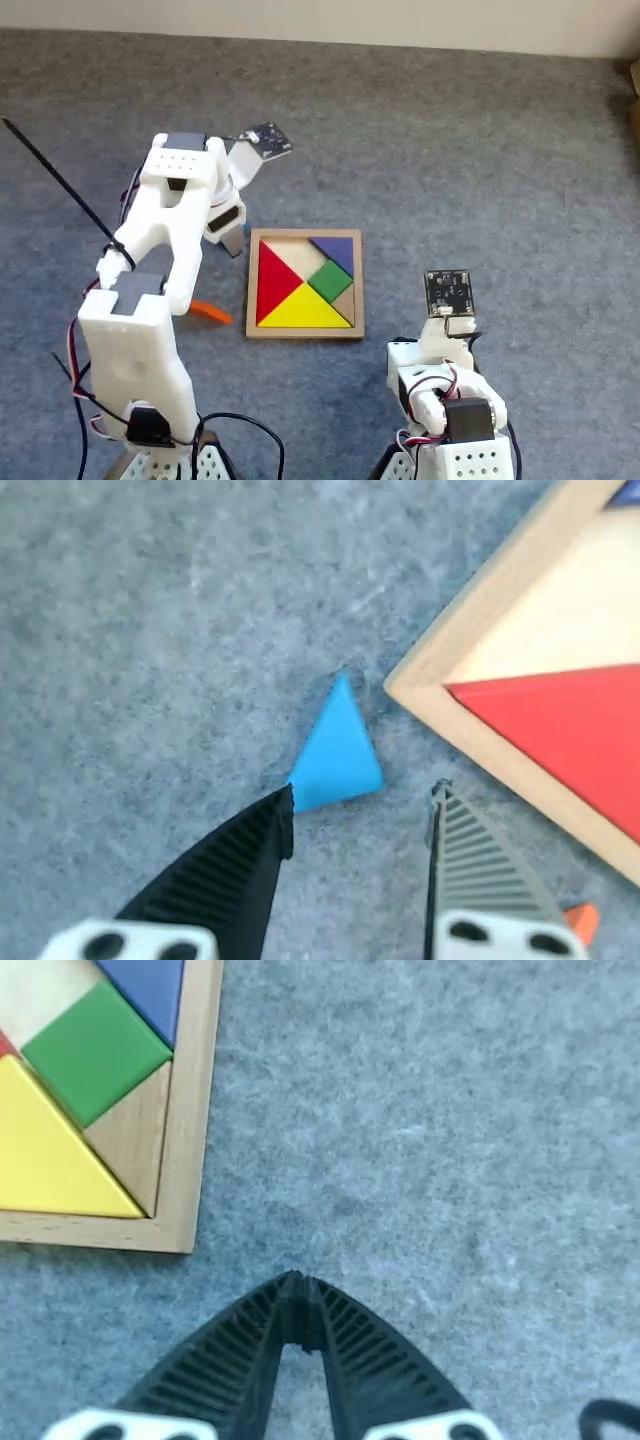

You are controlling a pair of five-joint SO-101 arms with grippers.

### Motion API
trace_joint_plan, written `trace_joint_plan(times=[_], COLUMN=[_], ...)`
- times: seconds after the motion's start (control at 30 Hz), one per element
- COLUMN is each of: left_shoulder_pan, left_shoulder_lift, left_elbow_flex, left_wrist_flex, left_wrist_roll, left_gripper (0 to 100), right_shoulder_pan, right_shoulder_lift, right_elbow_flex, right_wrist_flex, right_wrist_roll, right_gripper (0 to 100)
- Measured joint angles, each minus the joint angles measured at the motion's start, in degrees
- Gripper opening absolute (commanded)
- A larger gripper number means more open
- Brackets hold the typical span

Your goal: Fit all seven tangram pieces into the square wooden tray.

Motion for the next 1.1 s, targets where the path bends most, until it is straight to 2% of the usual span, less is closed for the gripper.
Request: trace_joint_plan(times=[0.3,0.4,0.57,0.83,0.97,1.1], left_shoulder_pan=[0.00,-0.09,0.35,-0.09,0.00,0.09], left_shoulder_lift=[9.32,12.40,15.30,15.82,15.82,15.82], left_elbow_flex=[-8.79,-12.31,-16.97,-23.56,-29.63,-34.02], left_wrist_flex=[0.09,0.97,6.59,15.74,20.75,23.38], left_wrist_roll=[0.00,0.00,-0.09,-0.18,-0.18,2.90], left_gripper=[22,16,9,5,6,18], right_shoulder_pan=[0.00,0.00,0.00,0.00,0.00,0.00], right_shoulder_lift=[0.00,0.00,0.00,0.00,0.00,0.00], right_elbow_flex=[0.00,0.00,0.00,0.00,0.00,0.00], right_wrist_flex=[0.00,0.00,0.00,0.00,0.00,0.00], right_wrist_roll=[0.00,0.00,0.00,0.00,0.00,0.00], right_gripper=[0.6,0.6,0.6,0.6,0.6,0.6])
